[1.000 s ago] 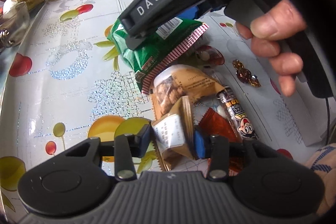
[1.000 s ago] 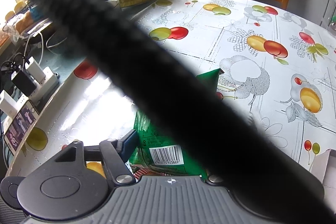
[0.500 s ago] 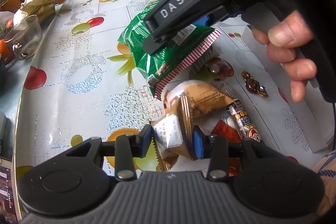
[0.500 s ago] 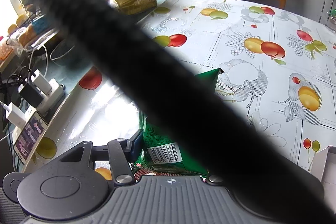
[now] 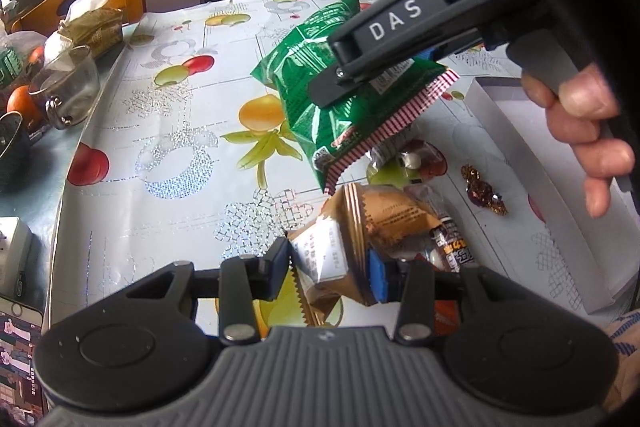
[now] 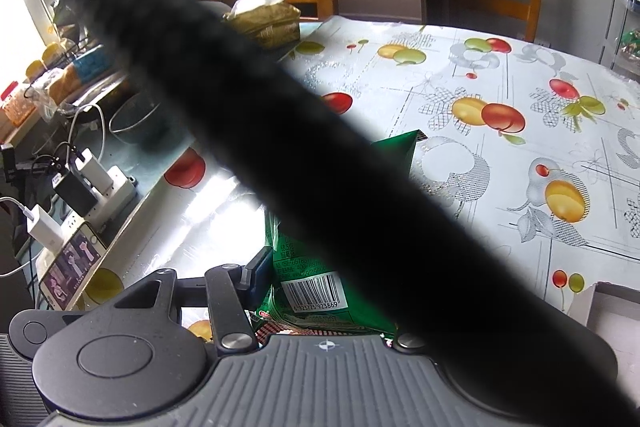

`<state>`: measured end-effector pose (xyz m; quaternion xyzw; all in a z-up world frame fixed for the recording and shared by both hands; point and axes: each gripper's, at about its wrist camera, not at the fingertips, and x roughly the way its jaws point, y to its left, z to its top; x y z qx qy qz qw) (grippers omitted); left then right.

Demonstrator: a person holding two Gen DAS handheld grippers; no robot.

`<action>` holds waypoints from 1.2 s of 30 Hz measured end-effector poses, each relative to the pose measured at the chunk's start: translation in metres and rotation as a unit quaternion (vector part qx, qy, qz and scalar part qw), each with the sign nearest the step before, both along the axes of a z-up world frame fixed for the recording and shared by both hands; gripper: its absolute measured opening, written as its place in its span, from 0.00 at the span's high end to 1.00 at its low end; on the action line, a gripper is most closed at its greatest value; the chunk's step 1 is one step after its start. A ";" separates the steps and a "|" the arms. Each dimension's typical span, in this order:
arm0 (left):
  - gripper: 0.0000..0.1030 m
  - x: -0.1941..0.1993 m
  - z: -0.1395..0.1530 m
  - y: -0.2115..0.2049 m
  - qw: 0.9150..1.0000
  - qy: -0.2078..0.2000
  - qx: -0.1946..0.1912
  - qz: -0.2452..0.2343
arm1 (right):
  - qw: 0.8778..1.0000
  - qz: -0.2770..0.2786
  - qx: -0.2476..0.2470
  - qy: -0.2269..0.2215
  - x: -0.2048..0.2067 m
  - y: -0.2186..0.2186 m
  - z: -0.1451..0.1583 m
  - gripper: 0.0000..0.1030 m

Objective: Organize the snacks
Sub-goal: 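Lift both held snacks and carry them toward the open white box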

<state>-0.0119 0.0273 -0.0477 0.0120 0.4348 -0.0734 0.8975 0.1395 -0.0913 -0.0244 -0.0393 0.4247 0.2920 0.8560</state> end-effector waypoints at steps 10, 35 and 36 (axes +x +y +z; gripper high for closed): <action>0.62 -0.007 0.007 -0.007 1.000 -0.014 0.006 0.003 | 1.000 -0.012 0.009 -0.009 -0.014 -0.019 0.010 0.47; 0.62 -0.011 0.025 -0.036 0.999 -0.042 0.013 -0.025 | 0.998 -0.056 0.021 -0.029 -0.045 -0.069 0.027 0.47; 0.62 -0.011 0.025 -0.037 0.999 -0.042 0.014 -0.025 | 0.998 -0.057 0.021 -0.029 -0.046 -0.070 0.027 0.47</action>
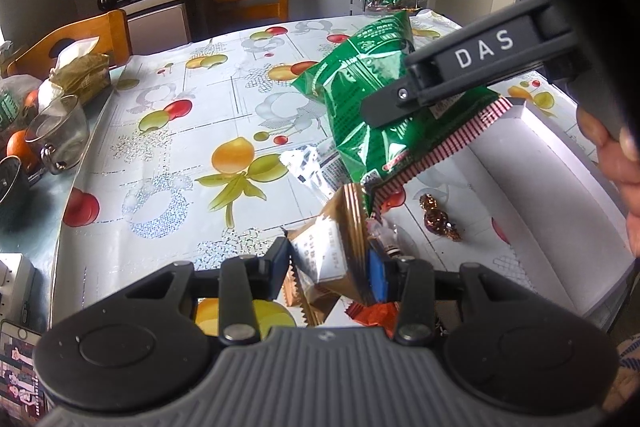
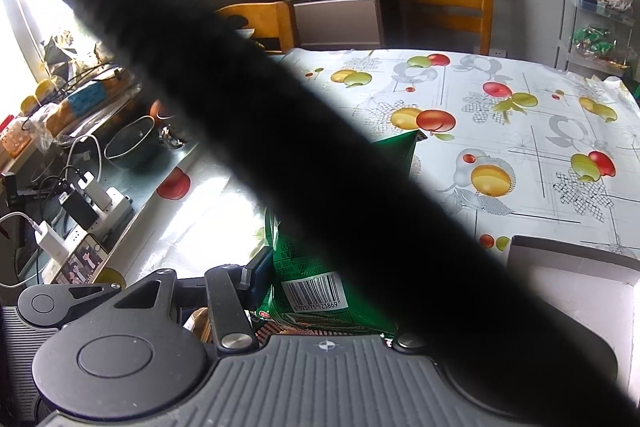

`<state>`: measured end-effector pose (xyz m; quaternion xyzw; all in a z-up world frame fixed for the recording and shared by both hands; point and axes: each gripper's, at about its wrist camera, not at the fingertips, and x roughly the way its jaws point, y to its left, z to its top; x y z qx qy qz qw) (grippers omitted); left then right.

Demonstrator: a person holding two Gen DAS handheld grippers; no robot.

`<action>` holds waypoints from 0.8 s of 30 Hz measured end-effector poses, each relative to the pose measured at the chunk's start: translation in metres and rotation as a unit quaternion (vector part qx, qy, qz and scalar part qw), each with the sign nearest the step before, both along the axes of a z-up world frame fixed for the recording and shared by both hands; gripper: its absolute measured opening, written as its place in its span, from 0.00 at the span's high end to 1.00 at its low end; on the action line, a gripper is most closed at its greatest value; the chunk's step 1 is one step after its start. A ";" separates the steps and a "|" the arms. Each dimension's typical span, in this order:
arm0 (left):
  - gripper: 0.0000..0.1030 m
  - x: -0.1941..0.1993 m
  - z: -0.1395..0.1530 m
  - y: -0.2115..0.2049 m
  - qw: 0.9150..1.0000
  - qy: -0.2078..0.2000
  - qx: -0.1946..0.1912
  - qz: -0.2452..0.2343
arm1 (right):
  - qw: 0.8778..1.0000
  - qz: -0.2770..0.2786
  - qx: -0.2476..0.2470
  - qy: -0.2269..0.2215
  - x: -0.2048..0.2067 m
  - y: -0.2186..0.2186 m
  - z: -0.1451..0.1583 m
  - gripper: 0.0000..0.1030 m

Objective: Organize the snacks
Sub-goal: 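Lift both held snacks and carry them toward the open white box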

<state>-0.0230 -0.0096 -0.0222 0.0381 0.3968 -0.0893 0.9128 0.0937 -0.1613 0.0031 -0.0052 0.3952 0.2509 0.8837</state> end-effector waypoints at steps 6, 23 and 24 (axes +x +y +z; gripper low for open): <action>0.62 -0.002 0.002 -0.003 1.000 -0.001 0.003 -0.003 | 1.000 -0.005 0.003 -0.002 -0.003 -0.005 0.001 0.47; 0.62 0.002 0.008 -0.034 0.998 -0.009 0.003 -0.060 | 0.999 -0.050 0.007 -0.007 -0.012 -0.047 0.005 0.47; 0.63 0.002 0.009 -0.037 0.998 -0.009 0.003 -0.066 | 0.998 -0.055 0.007 -0.007 -0.013 -0.051 0.005 0.47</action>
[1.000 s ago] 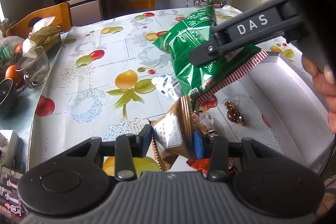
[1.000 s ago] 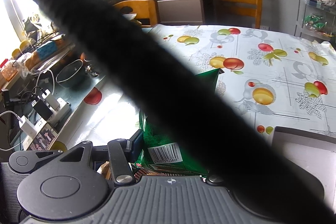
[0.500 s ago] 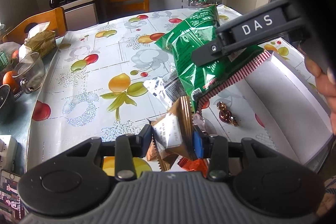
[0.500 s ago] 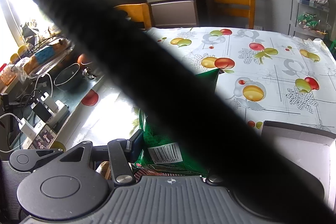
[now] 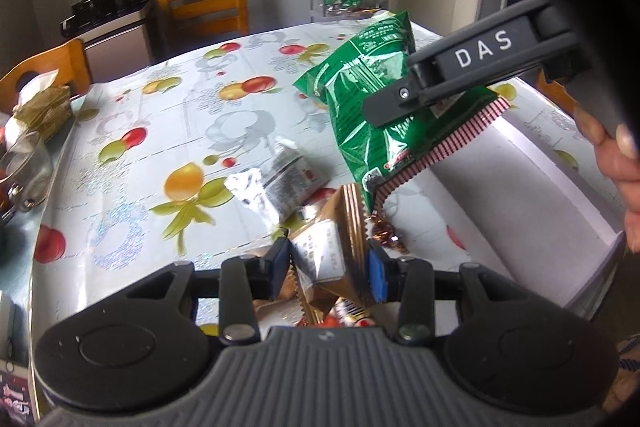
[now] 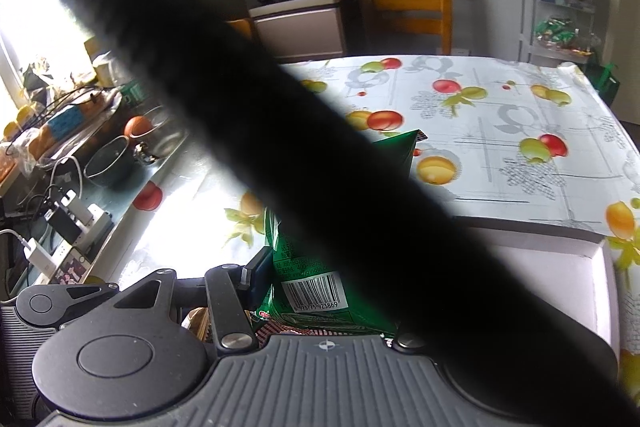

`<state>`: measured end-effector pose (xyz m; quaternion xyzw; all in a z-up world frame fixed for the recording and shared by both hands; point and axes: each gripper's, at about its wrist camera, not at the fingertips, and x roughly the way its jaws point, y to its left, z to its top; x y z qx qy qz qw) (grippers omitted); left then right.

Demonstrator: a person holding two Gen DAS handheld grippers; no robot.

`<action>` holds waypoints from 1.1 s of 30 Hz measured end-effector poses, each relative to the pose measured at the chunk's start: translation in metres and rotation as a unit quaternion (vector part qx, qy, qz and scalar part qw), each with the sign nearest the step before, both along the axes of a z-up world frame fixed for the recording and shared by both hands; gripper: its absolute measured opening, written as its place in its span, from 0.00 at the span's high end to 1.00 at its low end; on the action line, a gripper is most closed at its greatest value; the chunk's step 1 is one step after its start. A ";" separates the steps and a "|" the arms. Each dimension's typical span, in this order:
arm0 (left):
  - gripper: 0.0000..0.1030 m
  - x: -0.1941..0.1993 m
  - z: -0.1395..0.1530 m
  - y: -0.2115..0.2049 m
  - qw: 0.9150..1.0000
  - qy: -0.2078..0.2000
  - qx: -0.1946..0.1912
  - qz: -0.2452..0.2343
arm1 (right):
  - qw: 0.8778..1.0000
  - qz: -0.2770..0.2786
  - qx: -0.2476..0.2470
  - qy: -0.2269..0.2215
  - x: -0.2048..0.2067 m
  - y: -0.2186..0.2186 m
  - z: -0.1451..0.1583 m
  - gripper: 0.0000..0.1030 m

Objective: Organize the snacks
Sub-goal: 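Lift both held snacks and carry them toward the open white box, then lower both snacks into the white box and open both tools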

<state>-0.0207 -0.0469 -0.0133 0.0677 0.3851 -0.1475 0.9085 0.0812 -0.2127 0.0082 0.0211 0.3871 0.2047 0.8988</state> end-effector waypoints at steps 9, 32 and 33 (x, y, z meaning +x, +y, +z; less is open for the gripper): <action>0.63 0.005 0.005 -0.030 0.999 -0.010 0.003 -0.046 | 0.999 -0.048 0.001 0.000 -0.008 -0.039 -0.002 0.47; 0.62 0.034 -0.003 -0.122 0.990 -0.011 0.000 -0.138 | 0.989 -0.141 -0.012 0.032 -0.025 -0.137 -0.030 0.47; 0.62 0.038 -0.004 -0.126 0.990 -0.009 0.000 -0.140 | 0.989 -0.142 -0.012 0.034 -0.025 -0.140 -0.032 0.47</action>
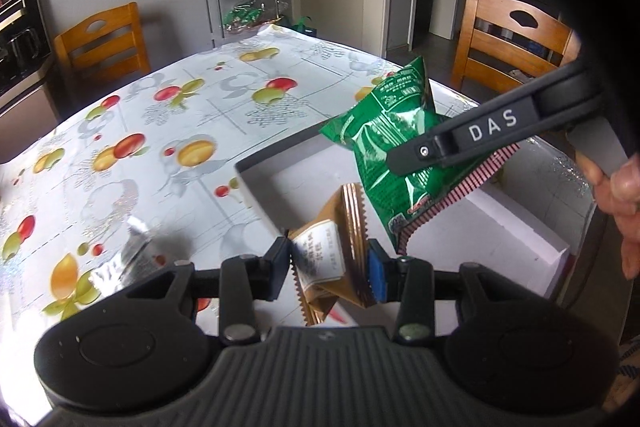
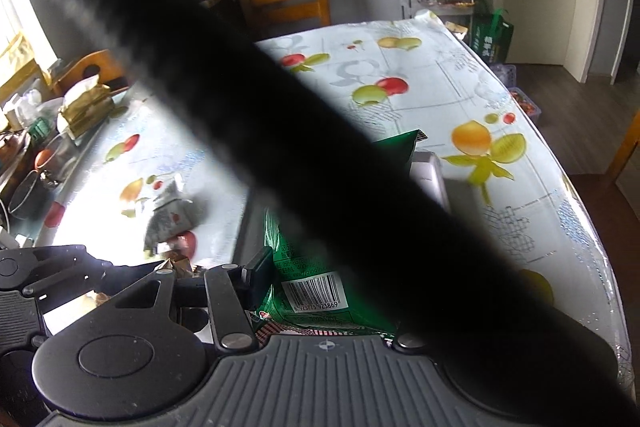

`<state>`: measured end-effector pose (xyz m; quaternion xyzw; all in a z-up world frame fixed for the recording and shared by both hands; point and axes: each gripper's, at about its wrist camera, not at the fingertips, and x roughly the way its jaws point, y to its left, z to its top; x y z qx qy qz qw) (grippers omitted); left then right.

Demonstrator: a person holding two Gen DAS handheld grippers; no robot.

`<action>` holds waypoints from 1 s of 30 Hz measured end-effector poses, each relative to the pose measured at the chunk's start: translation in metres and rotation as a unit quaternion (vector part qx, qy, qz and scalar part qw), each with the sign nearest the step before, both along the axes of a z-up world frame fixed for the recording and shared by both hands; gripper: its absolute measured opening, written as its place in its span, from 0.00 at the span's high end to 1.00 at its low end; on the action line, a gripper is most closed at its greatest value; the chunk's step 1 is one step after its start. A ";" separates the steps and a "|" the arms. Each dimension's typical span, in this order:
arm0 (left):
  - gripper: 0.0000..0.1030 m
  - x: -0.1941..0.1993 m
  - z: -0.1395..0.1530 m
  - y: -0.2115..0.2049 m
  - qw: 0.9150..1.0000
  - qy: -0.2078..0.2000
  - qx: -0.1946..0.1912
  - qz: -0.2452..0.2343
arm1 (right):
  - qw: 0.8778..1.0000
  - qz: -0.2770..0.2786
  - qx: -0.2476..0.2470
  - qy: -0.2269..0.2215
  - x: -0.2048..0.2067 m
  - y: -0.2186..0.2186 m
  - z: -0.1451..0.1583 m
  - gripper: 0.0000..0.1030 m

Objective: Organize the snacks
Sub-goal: 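Lower both snacks into the white box and open both tools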

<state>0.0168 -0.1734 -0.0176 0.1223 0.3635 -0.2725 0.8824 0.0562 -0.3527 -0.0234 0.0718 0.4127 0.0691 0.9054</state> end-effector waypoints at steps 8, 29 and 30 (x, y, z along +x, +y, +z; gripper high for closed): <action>0.62 0.022 -0.010 -0.026 1.000 0.005 0.004 -0.006 | 1.000 0.004 0.000 0.013 0.014 -0.019 -0.009 0.47; 0.62 0.067 -0.038 -0.058 0.999 0.026 0.026 -0.001 | 0.998 0.037 -0.012 0.046 0.062 -0.029 -0.035 0.47; 0.62 0.069 -0.040 -0.058 0.999 0.028 0.026 0.000 | 0.998 0.038 -0.012 0.047 0.063 -0.029 -0.035 0.47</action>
